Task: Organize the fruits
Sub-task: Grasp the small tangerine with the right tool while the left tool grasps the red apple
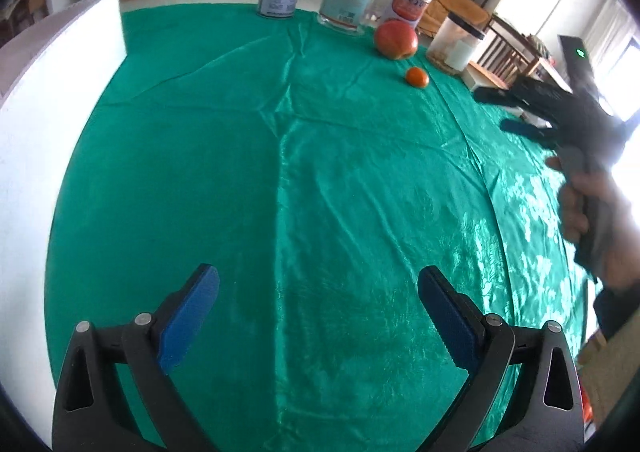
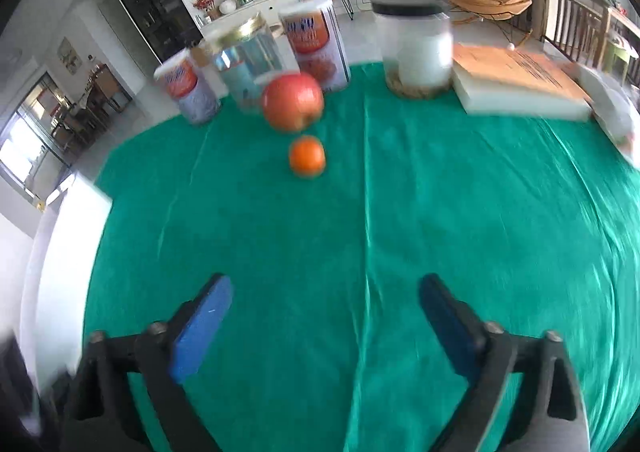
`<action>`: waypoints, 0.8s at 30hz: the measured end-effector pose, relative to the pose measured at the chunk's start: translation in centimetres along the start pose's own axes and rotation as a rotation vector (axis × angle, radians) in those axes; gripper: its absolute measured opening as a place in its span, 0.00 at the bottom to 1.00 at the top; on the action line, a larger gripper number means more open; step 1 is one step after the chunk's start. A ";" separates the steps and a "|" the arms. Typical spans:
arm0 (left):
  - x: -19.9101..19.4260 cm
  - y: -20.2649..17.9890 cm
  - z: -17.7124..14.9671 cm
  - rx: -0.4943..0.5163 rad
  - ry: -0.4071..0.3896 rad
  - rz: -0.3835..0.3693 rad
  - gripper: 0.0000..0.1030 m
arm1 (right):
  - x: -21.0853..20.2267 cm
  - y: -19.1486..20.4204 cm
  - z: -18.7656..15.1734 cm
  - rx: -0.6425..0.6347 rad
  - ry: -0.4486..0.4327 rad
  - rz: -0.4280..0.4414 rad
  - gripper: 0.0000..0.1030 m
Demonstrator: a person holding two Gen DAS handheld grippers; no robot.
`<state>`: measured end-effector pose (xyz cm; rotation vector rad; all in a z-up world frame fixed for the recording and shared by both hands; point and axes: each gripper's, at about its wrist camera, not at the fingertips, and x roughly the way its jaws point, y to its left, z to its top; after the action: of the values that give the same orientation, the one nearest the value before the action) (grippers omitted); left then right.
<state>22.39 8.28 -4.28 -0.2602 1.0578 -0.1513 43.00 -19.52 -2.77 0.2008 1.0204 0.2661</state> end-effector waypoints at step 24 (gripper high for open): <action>7.4 -9.4 16.7 0.283 -0.059 -0.090 0.97 | -4.4 -3.9 -11.0 0.027 0.014 0.205 0.30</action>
<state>40.58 -0.25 -0.09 -0.0559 0.9536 -0.3694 31.83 -24.09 -5.93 0.3289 1.0182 0.4407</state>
